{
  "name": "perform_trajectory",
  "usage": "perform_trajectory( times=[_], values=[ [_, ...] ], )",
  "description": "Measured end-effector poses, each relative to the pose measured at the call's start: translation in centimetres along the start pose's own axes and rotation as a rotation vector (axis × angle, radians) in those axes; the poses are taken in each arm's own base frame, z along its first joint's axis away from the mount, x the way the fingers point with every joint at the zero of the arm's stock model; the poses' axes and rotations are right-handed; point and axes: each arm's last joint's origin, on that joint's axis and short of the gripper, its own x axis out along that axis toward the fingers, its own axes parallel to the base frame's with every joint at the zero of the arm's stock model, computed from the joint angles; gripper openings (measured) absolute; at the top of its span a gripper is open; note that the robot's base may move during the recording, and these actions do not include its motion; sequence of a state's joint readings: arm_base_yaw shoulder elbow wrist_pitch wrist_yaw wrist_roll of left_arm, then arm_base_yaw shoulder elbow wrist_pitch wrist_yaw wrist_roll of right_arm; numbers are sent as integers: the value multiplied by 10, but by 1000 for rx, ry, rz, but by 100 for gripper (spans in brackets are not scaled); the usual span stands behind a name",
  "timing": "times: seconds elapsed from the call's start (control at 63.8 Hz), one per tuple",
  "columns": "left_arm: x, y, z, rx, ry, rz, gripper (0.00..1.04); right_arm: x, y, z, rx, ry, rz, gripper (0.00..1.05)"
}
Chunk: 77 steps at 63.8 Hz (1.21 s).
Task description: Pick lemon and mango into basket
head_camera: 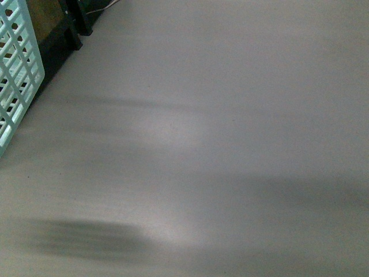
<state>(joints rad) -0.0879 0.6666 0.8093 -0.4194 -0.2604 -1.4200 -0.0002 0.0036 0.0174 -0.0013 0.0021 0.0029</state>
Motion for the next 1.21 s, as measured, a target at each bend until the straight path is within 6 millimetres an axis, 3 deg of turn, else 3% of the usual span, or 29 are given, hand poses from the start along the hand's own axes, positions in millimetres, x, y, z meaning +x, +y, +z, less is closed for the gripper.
perform_trajectory(
  times=[1.207],
  values=[
    [0,0,0,2,-1,2,5,0,0,0,0,0,2,96]
  ],
)
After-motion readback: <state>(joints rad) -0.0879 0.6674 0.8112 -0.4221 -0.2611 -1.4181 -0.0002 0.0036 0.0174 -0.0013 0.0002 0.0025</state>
